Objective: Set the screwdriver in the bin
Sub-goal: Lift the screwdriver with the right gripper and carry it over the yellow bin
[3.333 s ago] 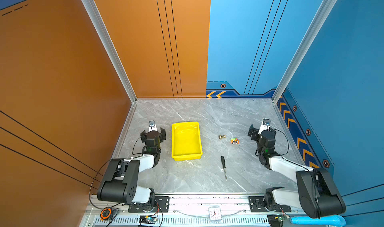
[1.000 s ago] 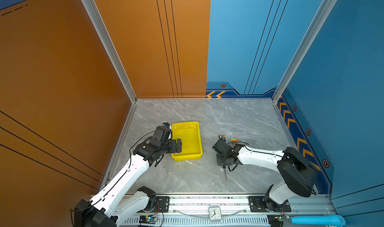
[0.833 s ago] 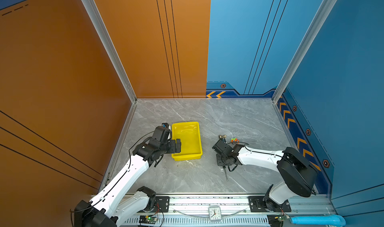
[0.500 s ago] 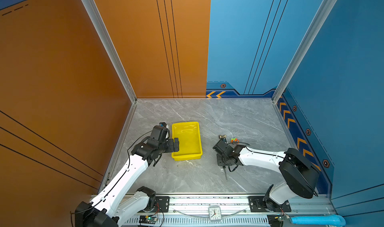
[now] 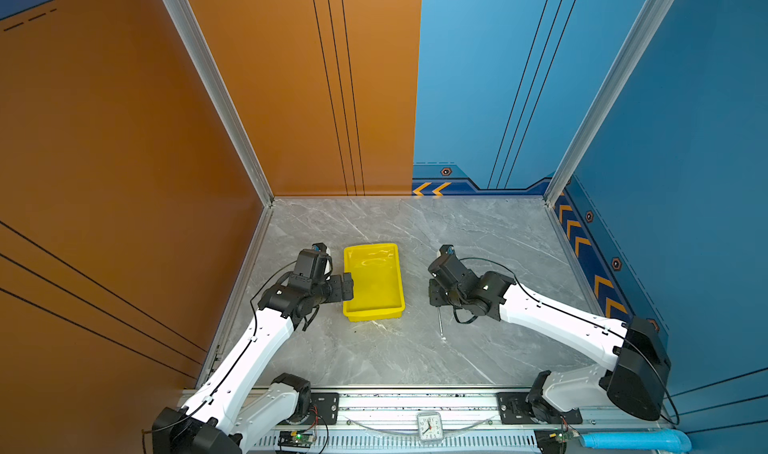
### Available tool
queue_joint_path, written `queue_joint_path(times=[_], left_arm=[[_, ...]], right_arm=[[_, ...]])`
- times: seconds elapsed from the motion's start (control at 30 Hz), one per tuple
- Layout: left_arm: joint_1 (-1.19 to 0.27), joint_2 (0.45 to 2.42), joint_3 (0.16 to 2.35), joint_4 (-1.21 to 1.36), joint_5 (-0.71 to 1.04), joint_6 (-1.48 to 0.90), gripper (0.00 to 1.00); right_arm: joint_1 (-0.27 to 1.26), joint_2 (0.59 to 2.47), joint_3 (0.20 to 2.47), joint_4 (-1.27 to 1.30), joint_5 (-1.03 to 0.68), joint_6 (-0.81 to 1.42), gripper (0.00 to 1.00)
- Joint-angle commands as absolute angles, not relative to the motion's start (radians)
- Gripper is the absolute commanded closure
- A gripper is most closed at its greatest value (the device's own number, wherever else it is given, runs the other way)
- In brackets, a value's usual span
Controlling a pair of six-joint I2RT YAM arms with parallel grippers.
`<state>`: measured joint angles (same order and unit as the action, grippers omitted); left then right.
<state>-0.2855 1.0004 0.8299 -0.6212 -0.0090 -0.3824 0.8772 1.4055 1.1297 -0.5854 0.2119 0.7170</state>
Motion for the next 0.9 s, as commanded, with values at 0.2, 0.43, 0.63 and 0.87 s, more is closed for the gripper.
queue_joint_path(times=[0.2,0.43,0.63,0.87], left_arm=[[-0.241,0.994,0.808,-0.609,-0.008,-0.376,0.02],[-0.216,0.977,0.798,-0.614,-0.006,-0.379,0.02],[-0.196,0.969,0.795,-0.622,-0.005,-0.371,0.02],[-0.190,0.970,0.799,-0.620,0.014,-0.366,0.02]], right_arm=[[0.886,1.649,1.519,-0.666,0.221,0.678,1.00],[0.897,1.857,1.758,-0.666,0.162,0.669,1.00],[0.905,1.944,1.860,-0.666,0.143,0.682,1.00],[0.915,2.020,1.911,-0.654,0.157,0.689,1.00]])
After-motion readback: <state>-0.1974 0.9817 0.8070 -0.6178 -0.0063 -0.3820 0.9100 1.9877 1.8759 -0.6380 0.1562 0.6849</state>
